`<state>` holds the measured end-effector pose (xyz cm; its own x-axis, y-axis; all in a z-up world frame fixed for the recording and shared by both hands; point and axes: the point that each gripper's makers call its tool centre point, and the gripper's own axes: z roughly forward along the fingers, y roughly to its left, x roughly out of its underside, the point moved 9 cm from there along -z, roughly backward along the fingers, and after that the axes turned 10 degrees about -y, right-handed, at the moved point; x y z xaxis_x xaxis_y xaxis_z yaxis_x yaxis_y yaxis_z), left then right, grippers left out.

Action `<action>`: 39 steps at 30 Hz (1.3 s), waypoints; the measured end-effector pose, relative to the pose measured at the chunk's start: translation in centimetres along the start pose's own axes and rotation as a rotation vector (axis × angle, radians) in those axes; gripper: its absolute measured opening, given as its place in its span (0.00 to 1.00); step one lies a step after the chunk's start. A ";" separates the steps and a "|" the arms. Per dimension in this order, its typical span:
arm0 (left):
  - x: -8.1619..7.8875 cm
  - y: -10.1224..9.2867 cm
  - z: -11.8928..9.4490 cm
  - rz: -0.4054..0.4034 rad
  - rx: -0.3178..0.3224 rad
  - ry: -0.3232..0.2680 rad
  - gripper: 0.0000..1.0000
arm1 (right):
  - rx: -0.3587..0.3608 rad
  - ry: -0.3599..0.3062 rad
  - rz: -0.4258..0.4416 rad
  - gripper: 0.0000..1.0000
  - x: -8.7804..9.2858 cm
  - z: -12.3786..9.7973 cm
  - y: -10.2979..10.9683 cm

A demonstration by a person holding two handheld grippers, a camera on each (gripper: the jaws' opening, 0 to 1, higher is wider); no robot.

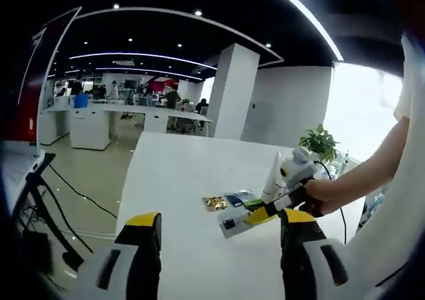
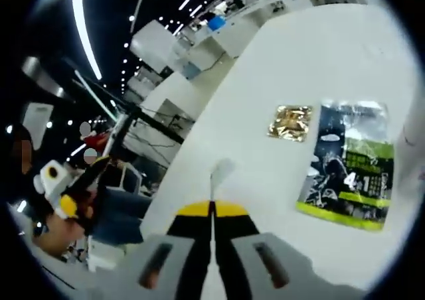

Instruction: Arrange the skincare products in the storage area until every visible bottle or jar stands upright without overlapping.

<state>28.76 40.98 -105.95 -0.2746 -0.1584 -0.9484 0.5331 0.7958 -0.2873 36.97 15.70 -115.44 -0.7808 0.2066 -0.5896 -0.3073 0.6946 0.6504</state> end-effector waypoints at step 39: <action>-0.5 -0.3 -2.0 -0.008 -0.068 -0.072 0.88 | 0.267 0.017 0.063 0.03 -1.2 2.8 -5.3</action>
<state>27.10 42.01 -105.15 -0.2190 -0.2043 -0.9541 0.4749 0.8319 -0.2871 41.11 13.69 -119.54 -0.8036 0.2446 -0.5425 -0.1055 0.8386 0.5344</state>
